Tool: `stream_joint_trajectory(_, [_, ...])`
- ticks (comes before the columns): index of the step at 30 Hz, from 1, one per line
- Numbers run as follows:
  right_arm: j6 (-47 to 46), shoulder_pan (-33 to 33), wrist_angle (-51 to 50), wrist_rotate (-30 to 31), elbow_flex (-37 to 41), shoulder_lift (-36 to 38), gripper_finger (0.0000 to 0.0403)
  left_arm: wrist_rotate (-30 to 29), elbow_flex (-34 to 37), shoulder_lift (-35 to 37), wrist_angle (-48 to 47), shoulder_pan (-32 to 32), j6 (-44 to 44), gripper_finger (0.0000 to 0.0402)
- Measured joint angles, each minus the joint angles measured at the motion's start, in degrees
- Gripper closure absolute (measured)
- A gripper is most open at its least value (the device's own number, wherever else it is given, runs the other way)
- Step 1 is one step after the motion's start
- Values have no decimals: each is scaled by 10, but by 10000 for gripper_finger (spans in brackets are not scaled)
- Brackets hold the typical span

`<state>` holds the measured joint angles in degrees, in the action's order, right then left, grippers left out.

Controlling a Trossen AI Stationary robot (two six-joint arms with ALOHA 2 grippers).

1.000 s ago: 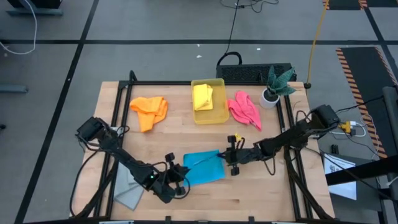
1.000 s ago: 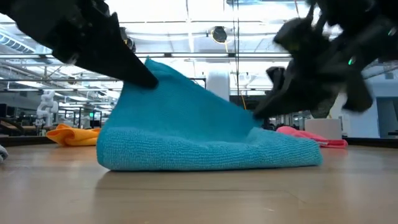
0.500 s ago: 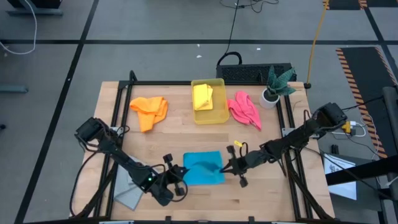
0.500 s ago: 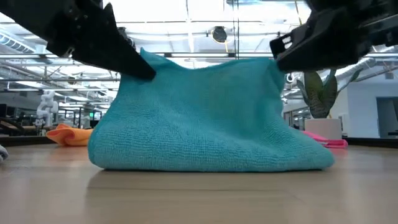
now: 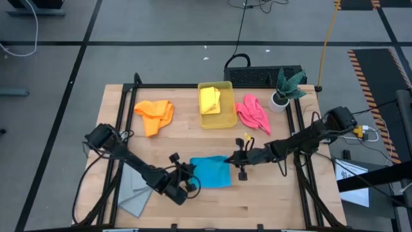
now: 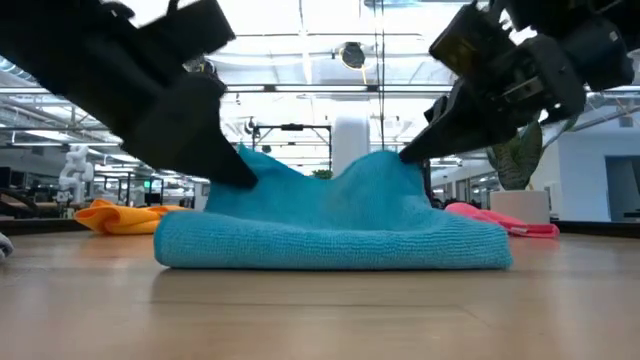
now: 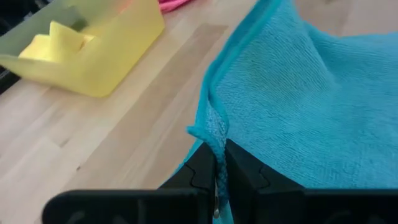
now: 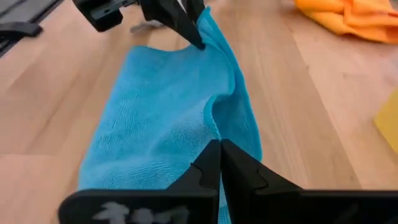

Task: Fold microfiber towels
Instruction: Fold the blue microfiber towel

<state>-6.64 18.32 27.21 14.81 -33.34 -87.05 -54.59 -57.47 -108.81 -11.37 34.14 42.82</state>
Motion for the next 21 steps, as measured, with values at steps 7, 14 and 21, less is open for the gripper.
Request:
stream_joint_trajectory(7, [-3,-14,7,0,0,-23,403,8,0,-20,-5,-18,34,371])
stream_joint_trajectory(14, [-17,-22,13,0,0,-39,403,43,0,-20,-9,-31,39,369])
stream_joint_trajectory(21, [-24,-21,18,-1,0,-50,403,111,0,-6,-71,-48,62,309])
